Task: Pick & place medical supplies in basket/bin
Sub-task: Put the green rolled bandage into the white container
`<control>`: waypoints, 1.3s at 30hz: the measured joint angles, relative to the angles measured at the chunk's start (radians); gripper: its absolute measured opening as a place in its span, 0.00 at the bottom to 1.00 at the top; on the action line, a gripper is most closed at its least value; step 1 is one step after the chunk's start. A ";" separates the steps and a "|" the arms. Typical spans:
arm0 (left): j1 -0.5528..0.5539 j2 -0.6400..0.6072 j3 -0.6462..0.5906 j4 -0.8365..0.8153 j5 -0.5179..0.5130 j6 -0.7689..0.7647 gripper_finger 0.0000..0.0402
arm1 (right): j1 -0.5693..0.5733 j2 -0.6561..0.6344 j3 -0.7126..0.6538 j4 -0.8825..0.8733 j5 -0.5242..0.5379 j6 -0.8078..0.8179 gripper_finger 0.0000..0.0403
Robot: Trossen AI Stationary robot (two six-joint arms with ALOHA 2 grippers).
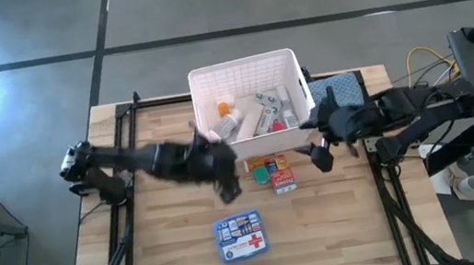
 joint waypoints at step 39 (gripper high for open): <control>-0.480 -0.002 -0.569 0.384 -0.066 -0.955 0.75 | -0.053 0.823 0.011 0.192 -0.030 0.446 0.81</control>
